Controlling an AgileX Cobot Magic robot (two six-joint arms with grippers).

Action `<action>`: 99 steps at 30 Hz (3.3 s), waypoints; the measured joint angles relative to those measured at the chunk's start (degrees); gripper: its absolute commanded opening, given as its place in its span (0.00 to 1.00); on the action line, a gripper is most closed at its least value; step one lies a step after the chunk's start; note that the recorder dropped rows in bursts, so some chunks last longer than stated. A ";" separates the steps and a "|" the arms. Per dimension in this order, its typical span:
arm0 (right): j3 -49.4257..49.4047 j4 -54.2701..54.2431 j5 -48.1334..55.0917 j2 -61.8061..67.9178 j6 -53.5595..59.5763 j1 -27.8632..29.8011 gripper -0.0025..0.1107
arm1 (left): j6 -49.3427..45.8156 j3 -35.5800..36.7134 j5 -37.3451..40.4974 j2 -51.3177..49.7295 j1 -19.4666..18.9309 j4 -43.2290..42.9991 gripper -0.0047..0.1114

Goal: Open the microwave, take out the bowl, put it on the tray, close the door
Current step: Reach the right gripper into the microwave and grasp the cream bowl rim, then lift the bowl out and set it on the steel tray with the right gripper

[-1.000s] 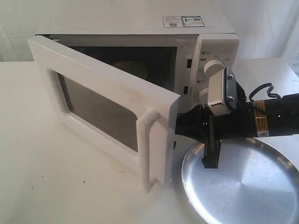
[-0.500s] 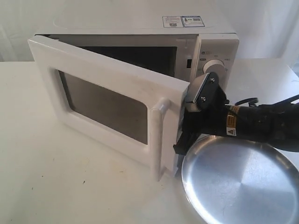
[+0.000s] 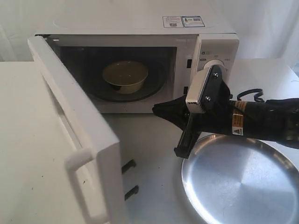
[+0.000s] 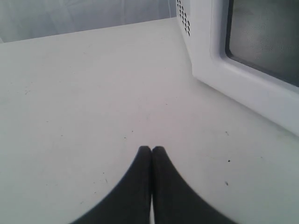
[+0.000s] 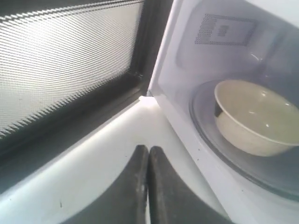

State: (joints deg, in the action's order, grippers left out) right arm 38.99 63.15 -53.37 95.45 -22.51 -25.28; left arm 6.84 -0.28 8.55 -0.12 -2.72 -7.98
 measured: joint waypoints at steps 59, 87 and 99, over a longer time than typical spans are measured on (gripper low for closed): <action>41.67 -27.05 57.96 21.74 26.19 -23.73 0.02 | -0.04 0.09 0.02 0.00 0.00 0.00 0.04; -10.80 -10.38 85.85 -25.30 -36.89 -34.39 0.02 | -0.04 0.09 0.02 0.00 0.00 0.00 0.04; -16.56 -1.61 80.22 -24.97 -45.39 -34.39 0.54 | -0.04 0.09 0.02 0.00 0.00 0.00 0.04</action>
State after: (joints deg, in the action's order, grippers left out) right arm 22.43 61.53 26.85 70.48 -67.89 -59.68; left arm 6.79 -0.19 8.57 -0.12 -2.72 -7.98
